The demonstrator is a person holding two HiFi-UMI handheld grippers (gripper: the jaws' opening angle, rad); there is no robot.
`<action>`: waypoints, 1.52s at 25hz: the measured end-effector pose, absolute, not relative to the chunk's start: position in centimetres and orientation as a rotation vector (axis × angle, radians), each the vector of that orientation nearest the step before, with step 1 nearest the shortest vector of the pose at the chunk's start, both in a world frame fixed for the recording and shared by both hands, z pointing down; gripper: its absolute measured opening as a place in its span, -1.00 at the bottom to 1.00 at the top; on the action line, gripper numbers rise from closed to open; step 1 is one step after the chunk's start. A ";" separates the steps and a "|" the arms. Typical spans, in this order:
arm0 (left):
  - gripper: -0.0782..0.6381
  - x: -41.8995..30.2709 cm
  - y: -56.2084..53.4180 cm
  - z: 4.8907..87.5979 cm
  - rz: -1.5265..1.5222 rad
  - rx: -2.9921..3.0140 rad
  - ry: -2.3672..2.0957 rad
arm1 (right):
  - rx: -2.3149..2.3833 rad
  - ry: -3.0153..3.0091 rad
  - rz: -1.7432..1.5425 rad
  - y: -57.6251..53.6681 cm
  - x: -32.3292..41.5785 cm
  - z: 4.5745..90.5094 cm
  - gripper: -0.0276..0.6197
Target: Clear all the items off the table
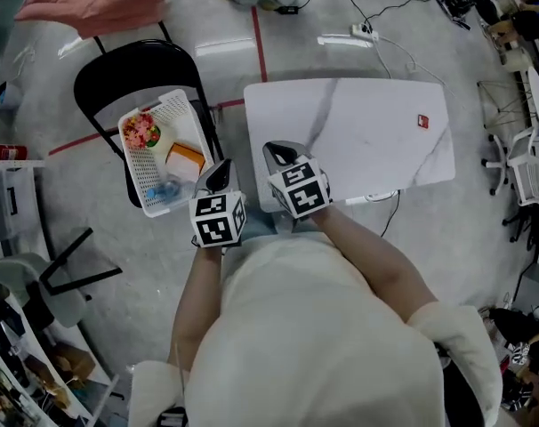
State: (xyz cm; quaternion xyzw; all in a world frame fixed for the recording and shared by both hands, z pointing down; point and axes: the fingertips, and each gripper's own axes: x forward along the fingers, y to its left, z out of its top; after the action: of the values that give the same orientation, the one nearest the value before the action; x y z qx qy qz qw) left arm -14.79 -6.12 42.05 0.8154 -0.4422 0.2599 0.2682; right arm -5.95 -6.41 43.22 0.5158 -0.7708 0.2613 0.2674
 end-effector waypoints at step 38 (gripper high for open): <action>-0.76 22.7 2.2 40.4 0.796 2.467 -0.726 | 1.870 -1.761 0.899 6.7 32.3 42.5 -0.92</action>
State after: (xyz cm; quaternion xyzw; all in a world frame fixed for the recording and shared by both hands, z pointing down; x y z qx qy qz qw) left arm 22.69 2.18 40.40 0.8933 -0.2629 0.2884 0.2231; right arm 32.28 6.69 42.51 0.6721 -0.6329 0.3230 0.2084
